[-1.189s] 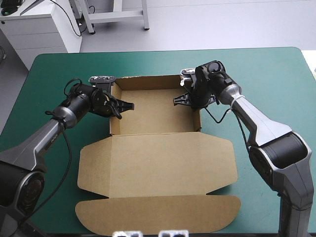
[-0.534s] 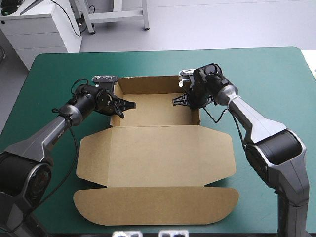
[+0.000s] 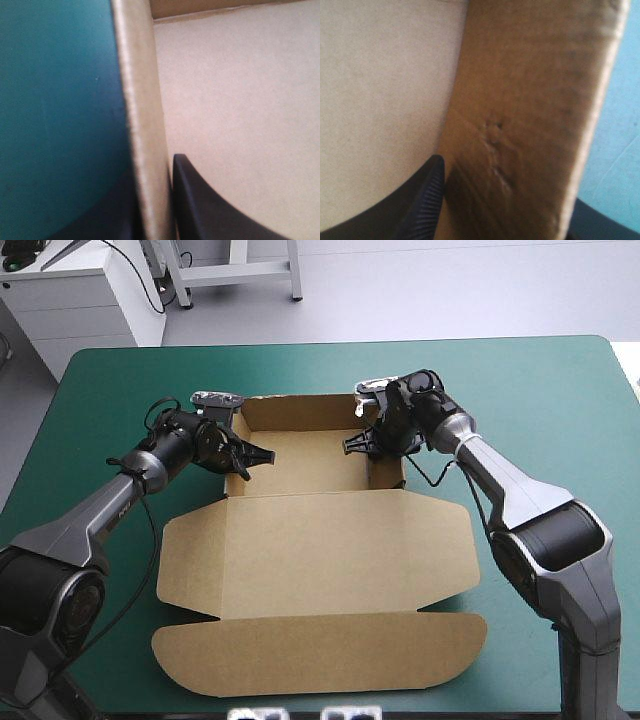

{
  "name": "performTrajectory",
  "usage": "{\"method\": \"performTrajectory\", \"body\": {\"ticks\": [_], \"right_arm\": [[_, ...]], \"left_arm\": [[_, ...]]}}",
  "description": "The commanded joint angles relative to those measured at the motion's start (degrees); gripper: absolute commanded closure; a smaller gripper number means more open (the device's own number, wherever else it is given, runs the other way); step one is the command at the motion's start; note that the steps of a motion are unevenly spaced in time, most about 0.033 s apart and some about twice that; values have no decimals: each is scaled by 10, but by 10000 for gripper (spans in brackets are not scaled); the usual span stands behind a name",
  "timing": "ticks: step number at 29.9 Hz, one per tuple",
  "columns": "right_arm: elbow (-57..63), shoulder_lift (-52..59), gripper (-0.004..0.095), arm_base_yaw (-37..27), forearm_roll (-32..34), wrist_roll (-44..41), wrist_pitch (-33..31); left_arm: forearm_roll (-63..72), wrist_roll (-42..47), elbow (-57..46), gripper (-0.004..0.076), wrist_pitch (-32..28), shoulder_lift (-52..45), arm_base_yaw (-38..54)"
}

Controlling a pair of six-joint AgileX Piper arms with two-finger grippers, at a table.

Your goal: Fold the box

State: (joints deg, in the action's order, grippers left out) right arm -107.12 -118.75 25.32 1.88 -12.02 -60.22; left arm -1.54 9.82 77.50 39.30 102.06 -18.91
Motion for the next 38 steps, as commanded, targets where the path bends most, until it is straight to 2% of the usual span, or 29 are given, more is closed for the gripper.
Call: {"method": "performTrajectory", "body": {"ticks": [1, 9, 11, 19, 29, 38], "right_arm": [[-40, 29, 436, -1, 36, 9, -11], [-101, 29, 436, -1, 46, 9, -62], [-110, 29, 436, -1, 53, 9, -75], [-155, 34, 436, -1, 49, 9, -115], [-166, 99, 436, 0, 20, 9, -115], [-164, 150, 436, 0, -28, 9, -115]], "left_arm": [[-9, -12, 32, 519, 2, -19, -2], [-8, -12, 88, 315, 52, -19, -2], [-8, -12, 99, 295, 64, -19, -2], [-8, -12, 146, 291, 142, -19, -2], [-8, -12, 246, 293, 342, -19, -2], [-1, -58, 257, 293, 344, -97, -2]]}}
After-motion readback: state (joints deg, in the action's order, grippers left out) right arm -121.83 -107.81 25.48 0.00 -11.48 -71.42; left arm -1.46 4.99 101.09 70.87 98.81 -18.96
